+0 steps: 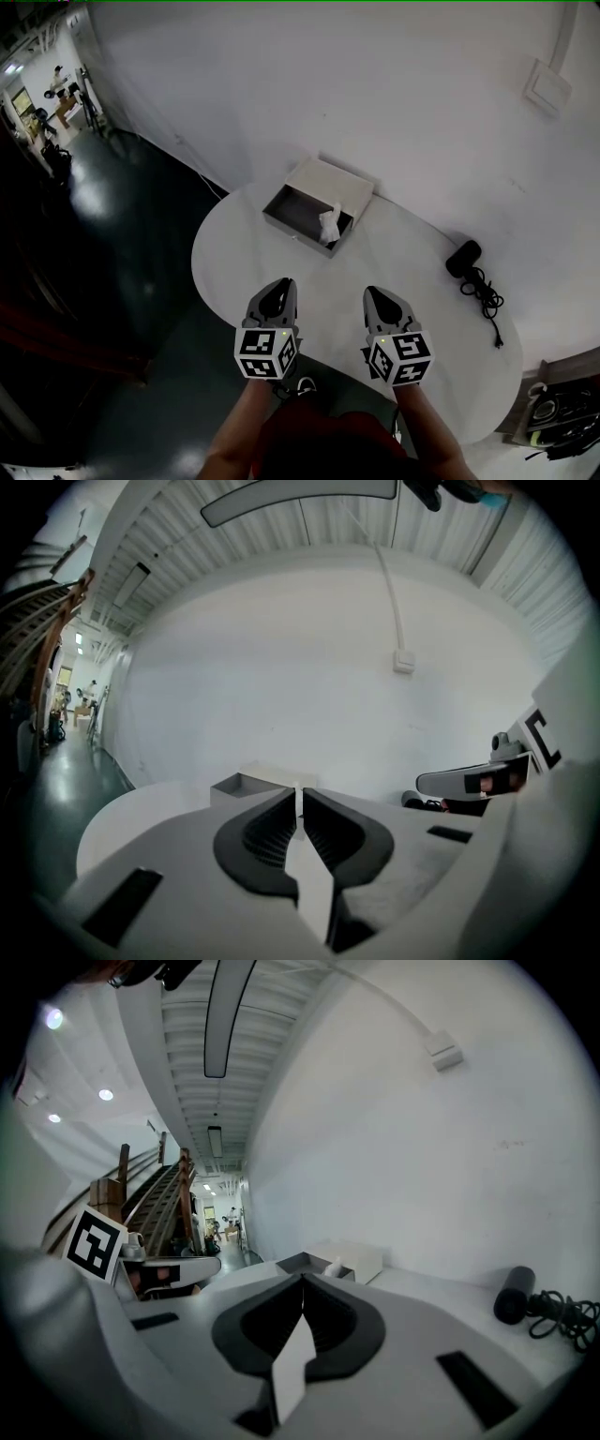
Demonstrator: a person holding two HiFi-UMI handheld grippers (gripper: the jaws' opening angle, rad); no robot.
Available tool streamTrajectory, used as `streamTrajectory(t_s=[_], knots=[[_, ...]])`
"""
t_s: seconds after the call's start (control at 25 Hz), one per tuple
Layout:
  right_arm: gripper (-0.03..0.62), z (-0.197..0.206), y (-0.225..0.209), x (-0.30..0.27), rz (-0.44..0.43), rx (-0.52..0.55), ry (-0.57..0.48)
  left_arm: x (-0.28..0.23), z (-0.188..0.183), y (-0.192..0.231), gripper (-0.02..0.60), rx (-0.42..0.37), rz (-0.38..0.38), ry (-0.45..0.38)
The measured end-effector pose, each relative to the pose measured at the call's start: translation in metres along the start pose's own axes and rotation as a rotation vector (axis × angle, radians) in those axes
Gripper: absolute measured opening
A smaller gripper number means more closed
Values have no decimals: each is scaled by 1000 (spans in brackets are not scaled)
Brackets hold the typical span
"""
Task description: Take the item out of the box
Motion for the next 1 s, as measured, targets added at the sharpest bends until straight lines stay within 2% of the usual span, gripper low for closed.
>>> streamTrajectory(t_s=[0.48,0.76,1.0], knots=[[14,-12,-20,-39,109,4,-16,-61,-8,18,23,-26,110,21],[14,-16,-27,-43,147,13,-16,-77,-11,19,23,-37,154,28],[14,-14,-36,-39,166,20,-1,-87,-3,12,23,-42,188,67]])
Point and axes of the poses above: the fingertips, and each gripper's own axes: x backward along the fingers, y to its left, z out of its underside, the point moved 3 cm from there along x, backward along the fingers, and after that the axes turned 6 degrees about -y, right-handed, at the moved point
